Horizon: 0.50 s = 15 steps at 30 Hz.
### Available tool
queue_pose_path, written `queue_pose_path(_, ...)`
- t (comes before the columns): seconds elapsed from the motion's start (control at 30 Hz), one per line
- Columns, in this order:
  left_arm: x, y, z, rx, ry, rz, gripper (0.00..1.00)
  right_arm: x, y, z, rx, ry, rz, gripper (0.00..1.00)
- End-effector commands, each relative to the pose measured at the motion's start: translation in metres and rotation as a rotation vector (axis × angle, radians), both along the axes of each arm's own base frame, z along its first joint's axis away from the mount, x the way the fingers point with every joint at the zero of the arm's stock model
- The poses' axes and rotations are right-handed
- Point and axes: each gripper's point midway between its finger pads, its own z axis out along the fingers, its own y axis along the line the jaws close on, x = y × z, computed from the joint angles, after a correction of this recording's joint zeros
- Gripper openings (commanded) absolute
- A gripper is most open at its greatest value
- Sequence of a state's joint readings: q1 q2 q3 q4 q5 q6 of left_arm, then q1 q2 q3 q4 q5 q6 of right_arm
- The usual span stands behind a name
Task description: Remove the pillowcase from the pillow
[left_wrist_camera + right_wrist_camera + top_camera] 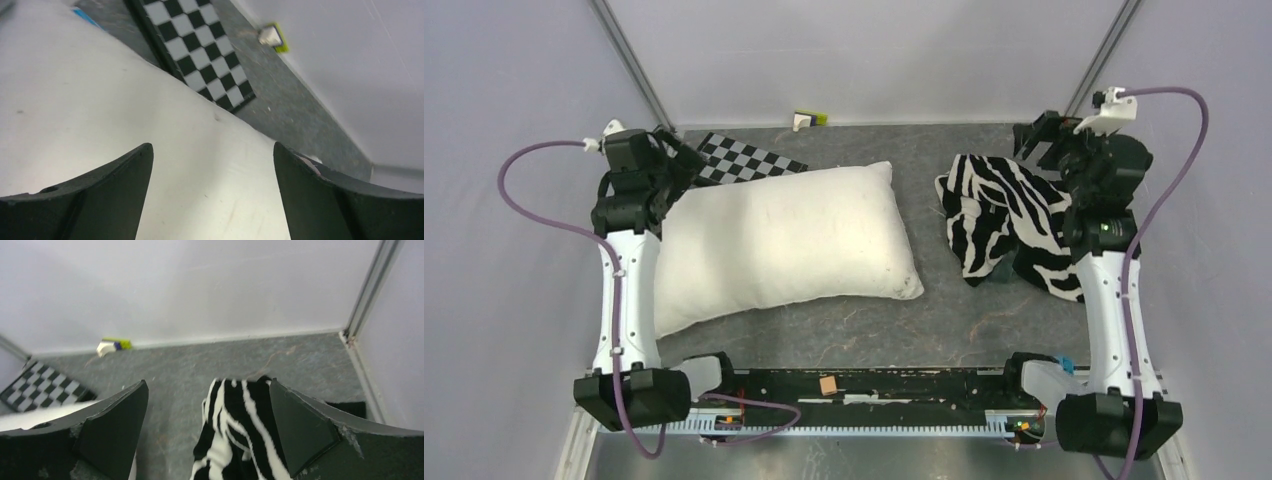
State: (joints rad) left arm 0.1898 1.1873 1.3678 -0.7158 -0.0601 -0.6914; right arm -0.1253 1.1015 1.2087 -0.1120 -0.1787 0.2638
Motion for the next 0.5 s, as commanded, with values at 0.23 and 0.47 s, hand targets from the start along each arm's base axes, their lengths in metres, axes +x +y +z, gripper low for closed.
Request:
queue_pose_path(0.23,-0.044,-0.114,0.006,0.093,-0.151,-0.442,1.00,-0.054,0.022,-0.090,-0.058,0.022,0.102,0.98)
queue_pose_path(0.47,-0.069,-0.136,-0.031,0.064,-0.190,-0.474,1.00,-0.067,0.030,-0.153,0.003,0.096,0.126,0.98)
